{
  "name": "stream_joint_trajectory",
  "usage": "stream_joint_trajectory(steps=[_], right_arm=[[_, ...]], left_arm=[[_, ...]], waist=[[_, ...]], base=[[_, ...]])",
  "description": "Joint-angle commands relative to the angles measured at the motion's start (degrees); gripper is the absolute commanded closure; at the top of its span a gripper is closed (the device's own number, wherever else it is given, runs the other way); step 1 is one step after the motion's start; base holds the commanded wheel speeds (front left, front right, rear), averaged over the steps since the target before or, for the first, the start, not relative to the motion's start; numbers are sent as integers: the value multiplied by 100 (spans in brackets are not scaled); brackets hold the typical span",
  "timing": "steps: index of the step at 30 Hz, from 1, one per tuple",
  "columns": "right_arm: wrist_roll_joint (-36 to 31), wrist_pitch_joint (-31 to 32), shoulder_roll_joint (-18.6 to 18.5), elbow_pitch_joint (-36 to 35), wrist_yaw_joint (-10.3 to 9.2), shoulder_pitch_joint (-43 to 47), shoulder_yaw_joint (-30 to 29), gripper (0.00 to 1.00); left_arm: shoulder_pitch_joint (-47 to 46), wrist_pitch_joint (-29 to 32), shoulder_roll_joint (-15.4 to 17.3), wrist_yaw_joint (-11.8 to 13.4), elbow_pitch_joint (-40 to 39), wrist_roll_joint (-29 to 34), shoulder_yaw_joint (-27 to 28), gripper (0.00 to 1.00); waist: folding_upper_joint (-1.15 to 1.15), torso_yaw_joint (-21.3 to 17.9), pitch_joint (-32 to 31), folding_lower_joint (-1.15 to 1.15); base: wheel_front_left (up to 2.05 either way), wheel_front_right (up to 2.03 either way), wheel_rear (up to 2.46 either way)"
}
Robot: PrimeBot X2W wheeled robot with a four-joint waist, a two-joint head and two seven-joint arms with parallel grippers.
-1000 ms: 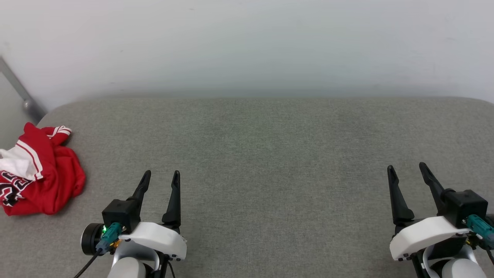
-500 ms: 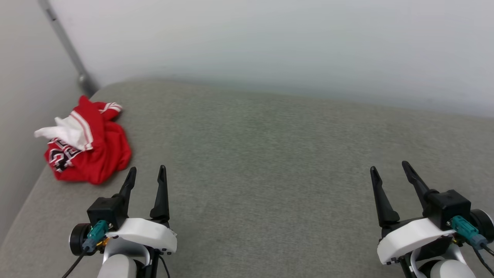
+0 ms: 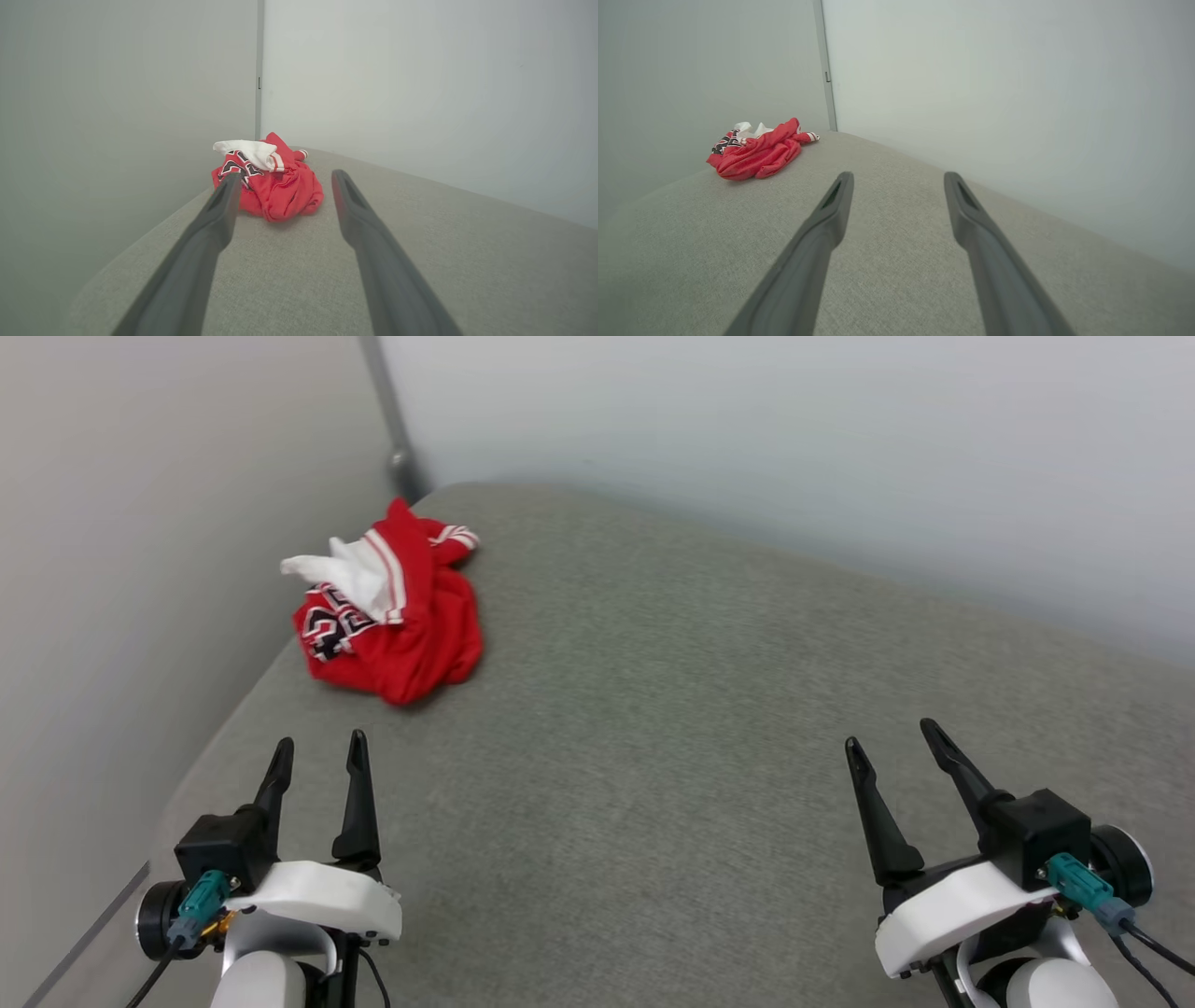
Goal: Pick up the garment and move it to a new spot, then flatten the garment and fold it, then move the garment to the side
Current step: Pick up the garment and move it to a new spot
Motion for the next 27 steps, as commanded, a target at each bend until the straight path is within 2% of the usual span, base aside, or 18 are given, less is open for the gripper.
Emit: stream_joint_trajectory(steps=[1,7,13,21,27], right_arm=[[30,-23,11,-29,-4,-53,9,0],[38,13,10,-40,-4,-81,15,0],[24,52,10,21,-4,-183,72,0],[16,28,11,57,-4,-218,25,0],[-63,121,10,0,-4,-332,100,0]], left_arm=[[18,-15,-9,-15,-24,9,35,0],[39,-15,-13,-36,-61,54,81,0],[89,-15,-12,1,-171,36,110,0],[-45,-15,-12,47,-140,114,79,0],[-594,-15,112,-38,17,160,62,0]], waist=[[0,260,21,0],[0,568,53,0],[0,599,121,0],[0,584,180,0],[0,327,424,0]], base=[[0,0,0],[0,0,0],[0,0,0],[0,0,0],[0,0,0]])
